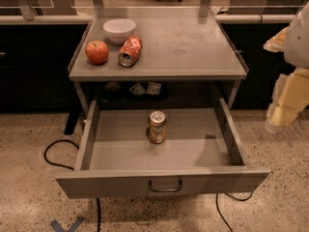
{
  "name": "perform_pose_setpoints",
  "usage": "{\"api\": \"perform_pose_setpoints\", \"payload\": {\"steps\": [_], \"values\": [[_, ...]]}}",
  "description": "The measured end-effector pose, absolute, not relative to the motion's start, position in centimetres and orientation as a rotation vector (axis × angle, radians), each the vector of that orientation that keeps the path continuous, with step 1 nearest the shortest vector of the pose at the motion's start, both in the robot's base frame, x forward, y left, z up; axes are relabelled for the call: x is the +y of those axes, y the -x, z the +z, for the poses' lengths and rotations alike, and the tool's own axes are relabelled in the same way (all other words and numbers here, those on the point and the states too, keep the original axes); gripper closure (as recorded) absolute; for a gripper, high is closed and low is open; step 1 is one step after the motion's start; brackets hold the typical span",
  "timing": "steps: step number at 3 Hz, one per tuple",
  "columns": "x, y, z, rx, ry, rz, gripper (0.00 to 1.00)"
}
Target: Pick orange can from top drawer and place on counter
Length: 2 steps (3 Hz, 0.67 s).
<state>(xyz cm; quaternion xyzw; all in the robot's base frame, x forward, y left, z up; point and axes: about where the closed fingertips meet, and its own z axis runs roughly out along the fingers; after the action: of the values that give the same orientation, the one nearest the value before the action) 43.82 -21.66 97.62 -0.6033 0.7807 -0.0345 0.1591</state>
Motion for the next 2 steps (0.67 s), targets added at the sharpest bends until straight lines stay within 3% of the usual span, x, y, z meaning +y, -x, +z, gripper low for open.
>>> {"api": "perform_pose_setpoints", "payload": {"steps": [2], "values": [[-21.66,-43.88,97.64,2.224,1.714,-0.080,0.00]]}}
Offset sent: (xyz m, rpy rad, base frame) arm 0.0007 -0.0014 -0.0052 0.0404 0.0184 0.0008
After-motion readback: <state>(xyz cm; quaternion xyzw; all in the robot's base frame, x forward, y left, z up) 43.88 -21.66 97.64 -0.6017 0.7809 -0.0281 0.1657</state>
